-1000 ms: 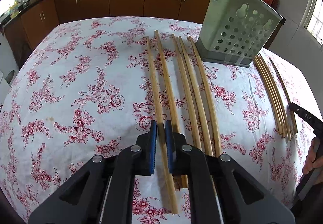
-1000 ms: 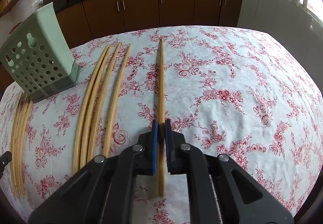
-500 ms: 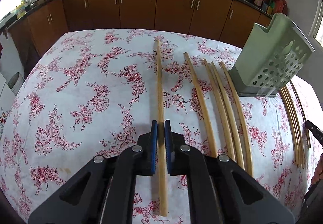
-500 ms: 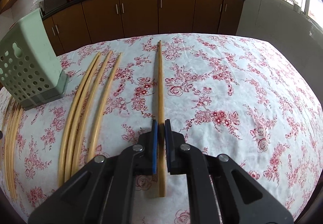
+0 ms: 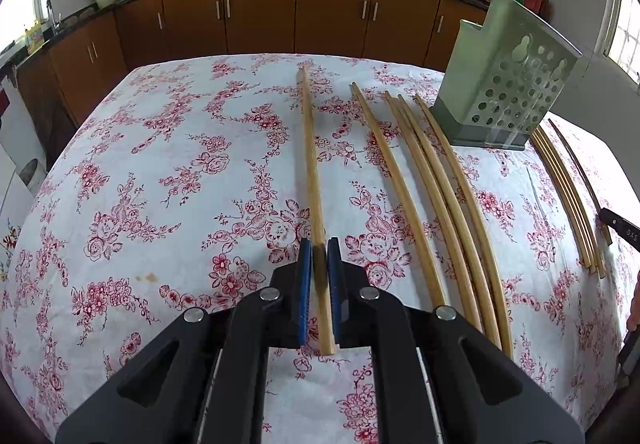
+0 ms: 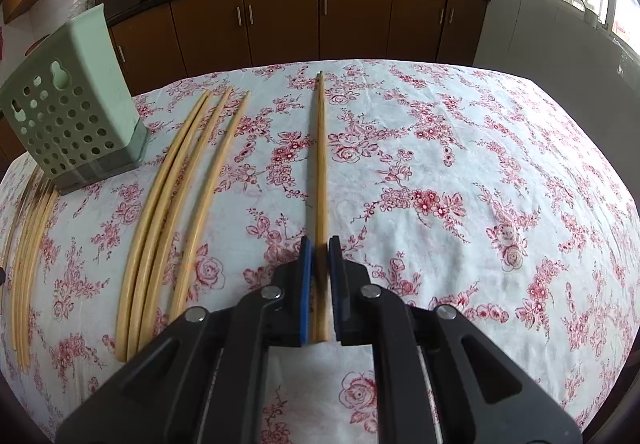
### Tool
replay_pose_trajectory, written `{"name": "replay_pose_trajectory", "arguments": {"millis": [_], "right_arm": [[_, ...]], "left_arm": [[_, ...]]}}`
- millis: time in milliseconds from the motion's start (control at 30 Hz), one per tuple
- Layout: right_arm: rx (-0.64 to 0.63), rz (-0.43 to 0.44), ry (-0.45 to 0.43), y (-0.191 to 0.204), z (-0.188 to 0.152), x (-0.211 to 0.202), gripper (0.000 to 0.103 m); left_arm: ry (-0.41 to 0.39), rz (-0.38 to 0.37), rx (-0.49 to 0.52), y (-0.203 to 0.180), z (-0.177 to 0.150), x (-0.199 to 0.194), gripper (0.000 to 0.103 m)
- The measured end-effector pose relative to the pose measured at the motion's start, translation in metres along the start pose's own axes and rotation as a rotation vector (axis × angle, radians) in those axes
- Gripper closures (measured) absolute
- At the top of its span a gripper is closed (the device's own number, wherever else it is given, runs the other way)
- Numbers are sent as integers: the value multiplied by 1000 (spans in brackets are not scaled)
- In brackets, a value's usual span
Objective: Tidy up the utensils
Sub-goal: 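Lift the held chopstick with the left tool while the right tool lifts its chopstick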
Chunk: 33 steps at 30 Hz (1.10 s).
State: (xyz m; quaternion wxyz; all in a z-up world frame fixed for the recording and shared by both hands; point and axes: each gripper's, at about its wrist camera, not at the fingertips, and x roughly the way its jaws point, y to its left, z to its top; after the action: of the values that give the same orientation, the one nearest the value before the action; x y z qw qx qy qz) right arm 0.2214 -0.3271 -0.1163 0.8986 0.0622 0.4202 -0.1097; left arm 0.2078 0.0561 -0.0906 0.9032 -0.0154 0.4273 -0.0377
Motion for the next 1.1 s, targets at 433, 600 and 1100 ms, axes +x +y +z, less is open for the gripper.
{"name": "replay_pose_trajectory", "arguments": {"millis": [433,600,1100], "right_arm": [[3,32,-52,-8,-10,-32,95],[5,37,-167,-14,5,-71,95],[-9,0,-54,-30,5,-41,63]], "left_arm": [[-4,25,18,4,-10,-20,95],[-111,12,-14,12,8,-54,95],[-291,-12,-54,20,44,-104,96]]}}
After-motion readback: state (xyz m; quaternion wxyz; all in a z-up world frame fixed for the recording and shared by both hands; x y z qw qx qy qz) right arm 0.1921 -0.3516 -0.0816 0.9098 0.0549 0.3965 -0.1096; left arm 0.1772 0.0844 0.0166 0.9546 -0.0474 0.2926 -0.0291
